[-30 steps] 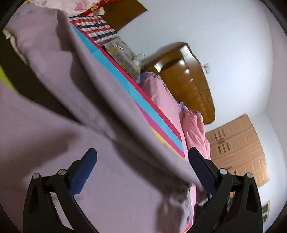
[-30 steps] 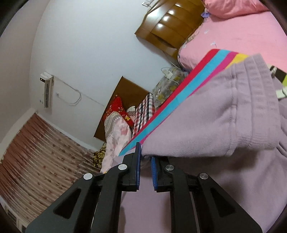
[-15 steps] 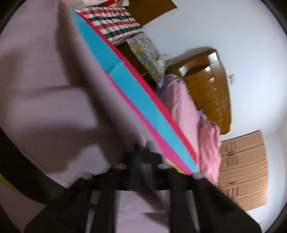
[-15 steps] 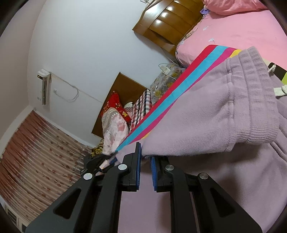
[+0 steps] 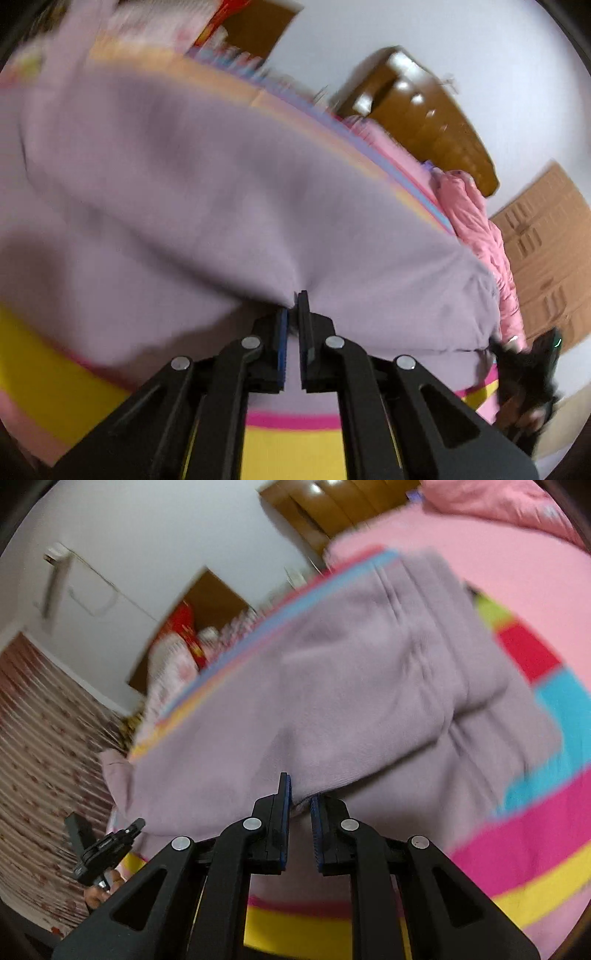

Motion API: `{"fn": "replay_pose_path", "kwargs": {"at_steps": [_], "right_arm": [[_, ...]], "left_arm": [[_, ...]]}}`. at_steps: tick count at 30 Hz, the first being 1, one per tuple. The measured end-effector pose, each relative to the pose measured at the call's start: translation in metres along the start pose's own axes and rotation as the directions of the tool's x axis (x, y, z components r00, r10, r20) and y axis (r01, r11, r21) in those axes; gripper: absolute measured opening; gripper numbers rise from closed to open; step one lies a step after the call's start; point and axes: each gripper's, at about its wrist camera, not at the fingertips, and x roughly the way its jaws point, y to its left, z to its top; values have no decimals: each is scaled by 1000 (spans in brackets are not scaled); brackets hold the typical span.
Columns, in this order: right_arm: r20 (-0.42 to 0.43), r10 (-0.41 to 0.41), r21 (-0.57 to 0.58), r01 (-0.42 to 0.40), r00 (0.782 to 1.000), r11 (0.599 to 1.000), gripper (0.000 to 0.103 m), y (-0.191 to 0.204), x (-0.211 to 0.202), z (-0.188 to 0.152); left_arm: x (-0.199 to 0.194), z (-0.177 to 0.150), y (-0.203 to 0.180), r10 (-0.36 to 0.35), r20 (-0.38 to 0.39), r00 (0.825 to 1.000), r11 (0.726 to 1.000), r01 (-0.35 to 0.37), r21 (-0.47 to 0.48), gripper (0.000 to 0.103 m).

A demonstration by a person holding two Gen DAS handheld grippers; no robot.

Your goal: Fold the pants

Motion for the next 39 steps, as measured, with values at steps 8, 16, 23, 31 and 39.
{"fn": "replay_pose_path", "kwargs": {"at_steps": [8,16,23,31,39], "right_arm": [[90,72,117,-83,993,990,51,-24,-17,-11],[214,-23,155,-10,976,988,54,-39,-36,-1],[224,-33,152,-1,974,988,43,-45,-31,2],[235,-59,184,15,970,983,15,-51,-33,2],[279,-2,62,-16,960,998,11,-7,-65,61]], "left_arm": [[0,9,1,-80,26,996,995,81,-58,65],[-4,14,4,-72,52,996,992,77,-99,65],[0,23,9,-53,78,996,989,63,-135,54],[0,24,25,-46,64,997,984,57,-171,6],[-54,76,-35,-88,133,987,996,87,15,5]]}}
